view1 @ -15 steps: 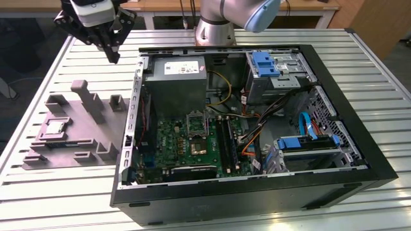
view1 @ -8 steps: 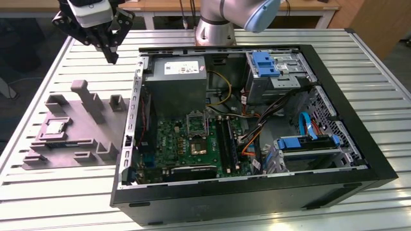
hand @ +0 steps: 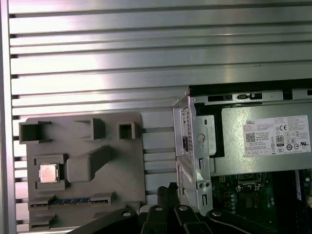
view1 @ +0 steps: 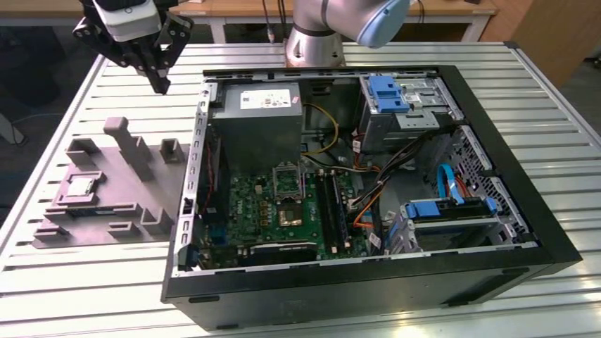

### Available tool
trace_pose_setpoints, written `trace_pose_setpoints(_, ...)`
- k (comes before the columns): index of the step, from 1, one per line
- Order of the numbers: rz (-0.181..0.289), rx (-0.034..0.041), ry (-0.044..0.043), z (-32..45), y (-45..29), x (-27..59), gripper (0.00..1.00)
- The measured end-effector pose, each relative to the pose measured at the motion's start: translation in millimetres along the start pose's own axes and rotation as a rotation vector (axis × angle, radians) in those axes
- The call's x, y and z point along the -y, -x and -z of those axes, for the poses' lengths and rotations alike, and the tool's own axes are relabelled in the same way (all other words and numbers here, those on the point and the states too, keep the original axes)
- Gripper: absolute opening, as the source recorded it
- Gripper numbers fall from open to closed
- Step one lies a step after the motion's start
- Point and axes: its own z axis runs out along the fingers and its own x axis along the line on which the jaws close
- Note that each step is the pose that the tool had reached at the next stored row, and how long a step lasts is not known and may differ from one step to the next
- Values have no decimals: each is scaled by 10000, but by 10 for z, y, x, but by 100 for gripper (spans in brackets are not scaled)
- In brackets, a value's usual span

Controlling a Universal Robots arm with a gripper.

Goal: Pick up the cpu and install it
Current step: 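Reach for the cpu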

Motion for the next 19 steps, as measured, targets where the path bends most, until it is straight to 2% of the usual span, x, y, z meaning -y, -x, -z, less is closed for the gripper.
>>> trace_pose_setpoints(11,-1,-6,-1,-14,-64,6,11)
trace_pose_setpoints(14,1,-7,-1,-16,-147,12,11)
trace_pose_setpoints(19,-1,-7,-2,-20,-364,29,11)
